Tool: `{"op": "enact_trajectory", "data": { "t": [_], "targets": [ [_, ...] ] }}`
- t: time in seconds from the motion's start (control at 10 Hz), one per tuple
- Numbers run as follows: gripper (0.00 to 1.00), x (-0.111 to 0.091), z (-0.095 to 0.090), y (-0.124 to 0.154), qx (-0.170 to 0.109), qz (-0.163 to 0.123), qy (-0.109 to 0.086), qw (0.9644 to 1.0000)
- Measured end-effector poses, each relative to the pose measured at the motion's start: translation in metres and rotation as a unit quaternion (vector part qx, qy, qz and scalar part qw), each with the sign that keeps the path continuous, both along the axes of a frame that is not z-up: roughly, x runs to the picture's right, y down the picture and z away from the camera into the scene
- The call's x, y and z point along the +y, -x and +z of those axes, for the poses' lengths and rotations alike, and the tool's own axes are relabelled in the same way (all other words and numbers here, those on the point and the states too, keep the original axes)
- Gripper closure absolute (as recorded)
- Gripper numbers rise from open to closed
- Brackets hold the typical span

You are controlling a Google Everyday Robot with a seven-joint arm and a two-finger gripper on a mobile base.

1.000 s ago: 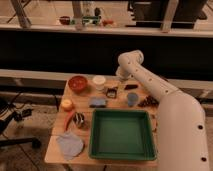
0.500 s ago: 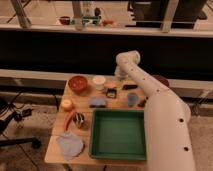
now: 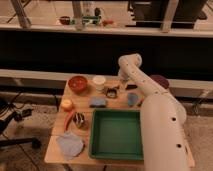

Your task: Wipe tray with brush

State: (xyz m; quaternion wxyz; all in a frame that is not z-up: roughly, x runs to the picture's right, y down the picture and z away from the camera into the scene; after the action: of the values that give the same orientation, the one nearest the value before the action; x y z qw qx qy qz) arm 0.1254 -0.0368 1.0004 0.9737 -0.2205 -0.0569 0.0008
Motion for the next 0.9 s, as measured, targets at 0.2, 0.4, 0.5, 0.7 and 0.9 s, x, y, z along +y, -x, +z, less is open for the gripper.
{"op": "enact_trajectory", "data": {
  "t": [0.2,0.4,0.5,0.7,0.9],
  "targets": [
    [0.20,0.003,0.004,-0.009,0.006,0.003,0.006,1.0000],
    [0.20,0.006,0.009,-0.006,0.007,-0.001,0.016,0.9998],
    [0.20,0.009,0.011,-0.006,0.008,-0.002,0.021,0.9997],
    [0.20,0.014,0.015,-0.008,0.010,-0.003,0.031,0.9995],
    [0.20,0.014,0.018,-0.008,0.012,-0.003,0.037,0.9992]
  ]
}}
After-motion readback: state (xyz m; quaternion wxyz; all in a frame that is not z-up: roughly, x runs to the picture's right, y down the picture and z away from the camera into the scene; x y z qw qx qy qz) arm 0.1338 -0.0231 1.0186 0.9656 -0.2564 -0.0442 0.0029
